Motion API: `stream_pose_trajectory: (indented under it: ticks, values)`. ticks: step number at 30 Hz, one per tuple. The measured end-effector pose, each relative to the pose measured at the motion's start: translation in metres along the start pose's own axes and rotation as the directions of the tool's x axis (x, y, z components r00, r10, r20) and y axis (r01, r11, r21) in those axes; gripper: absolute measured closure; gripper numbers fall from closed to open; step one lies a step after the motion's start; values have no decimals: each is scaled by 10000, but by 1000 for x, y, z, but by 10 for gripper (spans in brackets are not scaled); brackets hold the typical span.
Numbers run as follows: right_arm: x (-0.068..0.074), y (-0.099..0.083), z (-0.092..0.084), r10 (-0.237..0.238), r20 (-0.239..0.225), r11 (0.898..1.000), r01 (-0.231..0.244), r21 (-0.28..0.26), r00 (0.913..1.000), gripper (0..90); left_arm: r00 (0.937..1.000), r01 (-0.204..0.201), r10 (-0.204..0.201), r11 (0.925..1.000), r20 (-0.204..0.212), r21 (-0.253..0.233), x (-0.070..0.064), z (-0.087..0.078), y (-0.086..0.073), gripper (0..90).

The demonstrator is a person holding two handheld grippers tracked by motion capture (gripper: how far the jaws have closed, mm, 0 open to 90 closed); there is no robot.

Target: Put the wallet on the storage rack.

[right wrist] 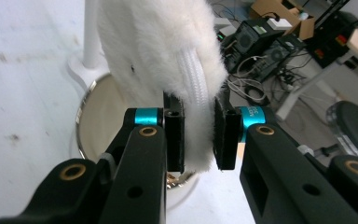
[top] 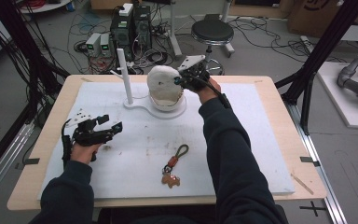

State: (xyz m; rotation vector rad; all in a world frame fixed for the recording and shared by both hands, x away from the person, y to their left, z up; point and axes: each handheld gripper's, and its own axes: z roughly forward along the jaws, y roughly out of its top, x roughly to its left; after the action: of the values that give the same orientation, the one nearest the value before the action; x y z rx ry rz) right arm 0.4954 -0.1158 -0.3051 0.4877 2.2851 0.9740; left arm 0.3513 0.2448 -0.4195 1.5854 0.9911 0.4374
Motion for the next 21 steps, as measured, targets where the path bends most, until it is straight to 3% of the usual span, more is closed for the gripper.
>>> stream_pose_trajectory:
  ticks: [4,6,13,15,16,17,18,20,21]
  values:
    - [1,-5,5,-478,145,9981,472,398,9988,782,10000,76,-76,10000,1,-16,0,0,0,221]
    - [3,-7,7,-499,102,9970,492,597,9987,782,10000,68,-68,10000,10,3,0,0,0,221]
    - [18,-16,38,-956,-167,9843,970,1476,9953,782,9999,86,-87,9999,133,70,-1,1,-1,221]
    - [18,-19,43,-676,-140,9845,690,1611,9976,777,9998,102,-103,9999,147,82,-1,2,-1,221]
    - [15,-21,40,-143,-241,9893,176,1449,9996,738,9998,91,-93,9999,149,102,-1,1,-1,221]
    - [15,-21,40,-143,-241,9893,176,1449,9996,738,9998,93,-94,9999,158,107,-1,1,-1,221]
    - [14,-22,38,72,-265,9904,-35,1385,9996,681,9998,101,-102,9999,166,104,-1,1,-1,221]
    - [9,-26,29,976,-440,9878,-914,1259,9943,501,9998,108,-110,9999,171,107,-1,1,-1,221]
    - [5,-31,17,1680,-641,9817,-1610,1012,9837,472,9998,94,-96,9999,164,107,-1,1,-1,221]
